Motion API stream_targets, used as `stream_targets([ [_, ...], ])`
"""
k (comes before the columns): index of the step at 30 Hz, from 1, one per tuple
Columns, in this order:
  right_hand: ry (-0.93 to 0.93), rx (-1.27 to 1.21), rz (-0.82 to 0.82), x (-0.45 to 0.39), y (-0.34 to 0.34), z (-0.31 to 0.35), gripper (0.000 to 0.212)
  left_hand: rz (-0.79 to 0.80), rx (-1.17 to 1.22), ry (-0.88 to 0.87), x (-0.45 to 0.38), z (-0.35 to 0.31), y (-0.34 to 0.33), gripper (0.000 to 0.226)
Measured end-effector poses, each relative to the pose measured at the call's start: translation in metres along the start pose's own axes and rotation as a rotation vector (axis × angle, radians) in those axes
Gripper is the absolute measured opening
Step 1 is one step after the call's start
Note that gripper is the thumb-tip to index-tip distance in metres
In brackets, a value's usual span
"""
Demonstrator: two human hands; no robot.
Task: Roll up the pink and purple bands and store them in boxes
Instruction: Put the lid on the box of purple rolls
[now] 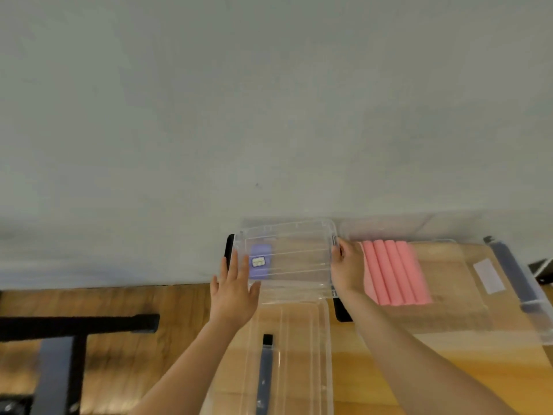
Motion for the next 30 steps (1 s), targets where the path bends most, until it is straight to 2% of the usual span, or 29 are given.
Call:
stream_targets([
  [4, 0.188, 0.279, -0.016, 0.0, -0.007, -0.004, 0.032, 0.015, -0.007, 0.009, -0.018, 0.006, -0.006, 0.058],
  [8, 0.248, 0.32, -0.073, 0.003, -0.01, -0.007, 0.038, -0.047, 0.073, -0.058, -0.03, 0.007, -0.004, 0.055],
  [10, 0.294, 0.35, -0.096, 0.002, -0.011, -0.007, 0.039, -0.114, 0.246, 0.004, -0.032, 0.012, -0.003, 0.055],
  [12, 0.293, 0.418, -0.11, 0.002, -0.013, -0.007, 0.041, -0.138, 0.51, 0.179, -0.033, 0.019, -0.004, 0.059],
  [14, 0.264, 0.449, -0.106, 0.001, -0.016, -0.005, 0.04, -0.069, 0.803, 0.319, -0.034, 0.02, -0.006, 0.062],
  [17, 0.23, 0.477, -0.062, -0.001, -0.021, -0.004, 0.04, 0.03, 1.073, 0.384, -0.037, 0.019, -0.009, 0.06],
  [21, 0.249, 0.514, 0.033, 0.0, -0.026, -0.003, 0.043, 0.057, 1.159, 0.448, -0.034, 0.033, -0.014, 0.062],
  [24, 0.194, 0.531, 0.115, 0.001, -0.03, -0.005, 0.051, 0.08, 1.181, 0.485, -0.031, 0.037, -0.017, 0.063],
  [28, 0.088, 0.376, 0.184, 0.009, -0.029, -0.002, 0.056, 0.068, 1.206, 0.521, -0.031, 0.038, -0.017, 0.061],
  [30, 0.079, 0.312, 0.2, 0.014, -0.027, -0.002, 0.055, 0.061, 1.194, 0.493, -0.03, 0.039, -0.016, 0.052],
])
Point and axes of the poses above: each hand's wrist, its own x-axis away from the middle knuckle, its own y-axis out of the back of the hand, z = x × y, the point moved 4 cm from there along -x, towards the middle knuckle, and after that the axes turned 12 degrees about -x, right-handed, at the moved point
